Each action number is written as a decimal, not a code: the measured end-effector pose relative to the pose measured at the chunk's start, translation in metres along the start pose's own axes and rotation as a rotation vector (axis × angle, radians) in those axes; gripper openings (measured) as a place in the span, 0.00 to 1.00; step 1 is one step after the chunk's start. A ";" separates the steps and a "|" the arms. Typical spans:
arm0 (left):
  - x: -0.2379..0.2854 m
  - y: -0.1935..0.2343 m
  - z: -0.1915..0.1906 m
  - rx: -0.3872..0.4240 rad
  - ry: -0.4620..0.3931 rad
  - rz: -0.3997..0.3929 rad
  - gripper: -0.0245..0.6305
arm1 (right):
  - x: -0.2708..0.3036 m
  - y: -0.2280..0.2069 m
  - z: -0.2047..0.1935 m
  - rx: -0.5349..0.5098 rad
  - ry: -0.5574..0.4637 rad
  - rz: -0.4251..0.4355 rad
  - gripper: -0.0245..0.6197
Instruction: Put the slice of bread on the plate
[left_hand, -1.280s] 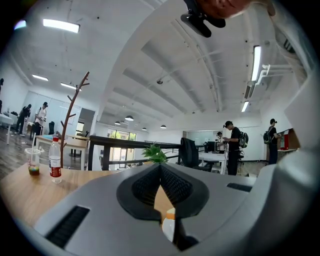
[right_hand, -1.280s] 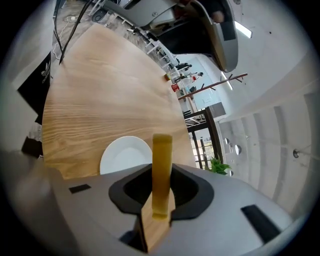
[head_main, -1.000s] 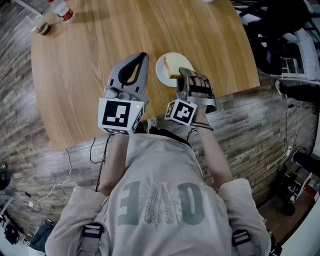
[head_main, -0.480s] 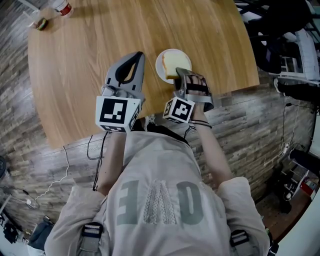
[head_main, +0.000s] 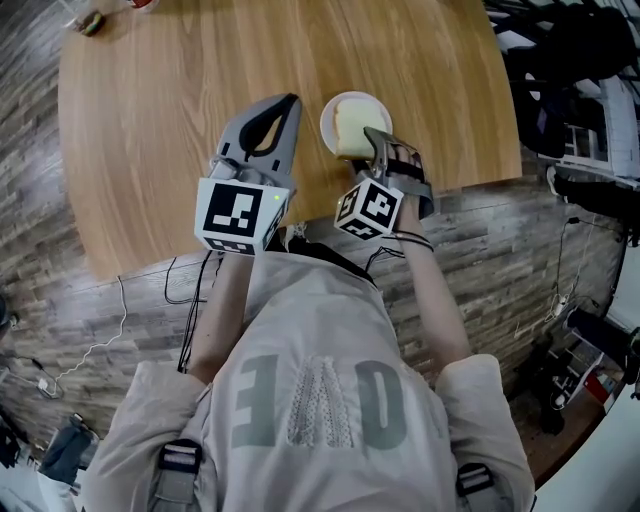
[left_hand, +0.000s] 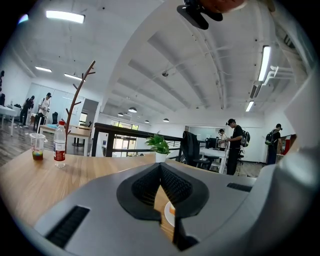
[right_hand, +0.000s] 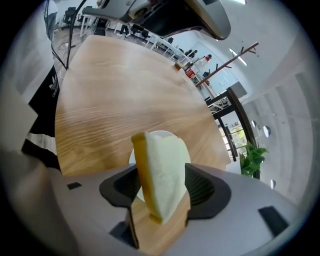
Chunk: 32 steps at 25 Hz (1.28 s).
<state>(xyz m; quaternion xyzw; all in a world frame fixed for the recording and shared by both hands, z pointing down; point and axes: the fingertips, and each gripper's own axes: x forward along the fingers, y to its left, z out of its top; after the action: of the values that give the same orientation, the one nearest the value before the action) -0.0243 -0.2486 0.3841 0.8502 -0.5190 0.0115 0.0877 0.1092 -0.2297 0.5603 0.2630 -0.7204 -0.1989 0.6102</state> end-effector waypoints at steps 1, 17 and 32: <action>0.000 0.001 -0.001 -0.001 0.001 0.001 0.05 | 0.001 0.001 -0.001 0.003 0.001 0.027 0.43; 0.003 0.000 -0.005 -0.020 -0.001 -0.008 0.05 | 0.007 0.014 0.000 -0.226 -0.038 0.372 0.58; 0.021 -0.005 -0.006 -0.042 0.003 -0.019 0.05 | -0.005 0.006 -0.018 -0.297 -0.016 0.542 0.59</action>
<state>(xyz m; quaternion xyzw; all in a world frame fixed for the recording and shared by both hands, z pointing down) -0.0094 -0.2641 0.3912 0.8530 -0.5109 0.0009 0.1066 0.1271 -0.2215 0.5631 -0.0325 -0.7322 -0.1341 0.6670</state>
